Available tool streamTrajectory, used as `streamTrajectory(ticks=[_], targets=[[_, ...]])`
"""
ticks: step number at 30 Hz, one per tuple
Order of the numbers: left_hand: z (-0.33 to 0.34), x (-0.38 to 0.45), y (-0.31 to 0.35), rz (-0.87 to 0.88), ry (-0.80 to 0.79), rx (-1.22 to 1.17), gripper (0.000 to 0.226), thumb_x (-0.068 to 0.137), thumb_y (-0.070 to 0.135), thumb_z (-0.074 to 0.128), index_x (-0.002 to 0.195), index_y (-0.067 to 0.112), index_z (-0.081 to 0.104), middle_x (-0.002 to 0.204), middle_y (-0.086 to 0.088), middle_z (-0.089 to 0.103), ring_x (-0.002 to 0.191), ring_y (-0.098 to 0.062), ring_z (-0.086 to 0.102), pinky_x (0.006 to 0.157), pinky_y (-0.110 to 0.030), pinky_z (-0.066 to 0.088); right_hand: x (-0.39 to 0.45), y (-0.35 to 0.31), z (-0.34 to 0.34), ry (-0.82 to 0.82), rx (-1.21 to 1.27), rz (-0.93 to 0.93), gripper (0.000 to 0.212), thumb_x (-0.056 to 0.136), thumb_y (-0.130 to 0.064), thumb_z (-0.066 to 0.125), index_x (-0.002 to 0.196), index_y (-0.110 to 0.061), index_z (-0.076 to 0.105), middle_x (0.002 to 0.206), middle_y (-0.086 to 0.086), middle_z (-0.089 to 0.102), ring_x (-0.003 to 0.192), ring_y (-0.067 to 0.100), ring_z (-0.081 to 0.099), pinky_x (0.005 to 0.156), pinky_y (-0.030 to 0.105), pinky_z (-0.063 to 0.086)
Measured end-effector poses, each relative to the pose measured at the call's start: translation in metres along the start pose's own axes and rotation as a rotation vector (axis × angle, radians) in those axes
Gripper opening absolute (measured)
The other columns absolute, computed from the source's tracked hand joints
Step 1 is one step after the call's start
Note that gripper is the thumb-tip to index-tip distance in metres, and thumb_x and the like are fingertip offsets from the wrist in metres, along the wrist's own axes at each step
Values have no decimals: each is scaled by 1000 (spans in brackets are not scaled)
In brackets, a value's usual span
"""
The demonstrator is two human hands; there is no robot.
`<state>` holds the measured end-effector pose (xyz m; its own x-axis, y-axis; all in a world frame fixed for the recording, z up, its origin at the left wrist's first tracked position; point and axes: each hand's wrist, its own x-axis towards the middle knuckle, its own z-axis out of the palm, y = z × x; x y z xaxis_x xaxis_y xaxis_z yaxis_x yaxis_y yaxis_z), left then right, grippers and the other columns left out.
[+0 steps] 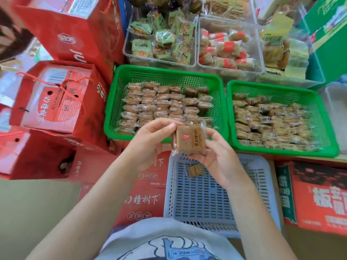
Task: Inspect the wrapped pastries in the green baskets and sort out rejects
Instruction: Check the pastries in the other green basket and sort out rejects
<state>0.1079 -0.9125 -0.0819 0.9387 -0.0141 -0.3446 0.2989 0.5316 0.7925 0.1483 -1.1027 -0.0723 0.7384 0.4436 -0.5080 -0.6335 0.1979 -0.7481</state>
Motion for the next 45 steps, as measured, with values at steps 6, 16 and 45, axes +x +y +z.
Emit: streamTrajectory(ticks=[6,16,45], targets=[[1,-20,-5,8,-1,-6,14,91,23,66,83,17,76,87,-10,73,74,-21,69,65,-32,58,-23,-4,5,-107,39,-71,14,97,-16,50,106,-11,59,96,10,69,84,20,67,65,31,57],[9,-36,-9,-67,82,-258,14,79,6,62,91,-2,62,89,-9,71,82,-14,73,67,-21,59,-38,3,13,18,6,-234,10,83,-13,64,89,-7,68,86,7,73,81,16,70,70,26,59],[11,-40,-3,173,189,610,22,102,22,56,86,12,68,97,-1,65,91,-18,64,83,-32,58,-27,16,8,341,-906,-464,35,98,-44,56,80,-13,55,80,7,55,75,17,53,70,26,44]])
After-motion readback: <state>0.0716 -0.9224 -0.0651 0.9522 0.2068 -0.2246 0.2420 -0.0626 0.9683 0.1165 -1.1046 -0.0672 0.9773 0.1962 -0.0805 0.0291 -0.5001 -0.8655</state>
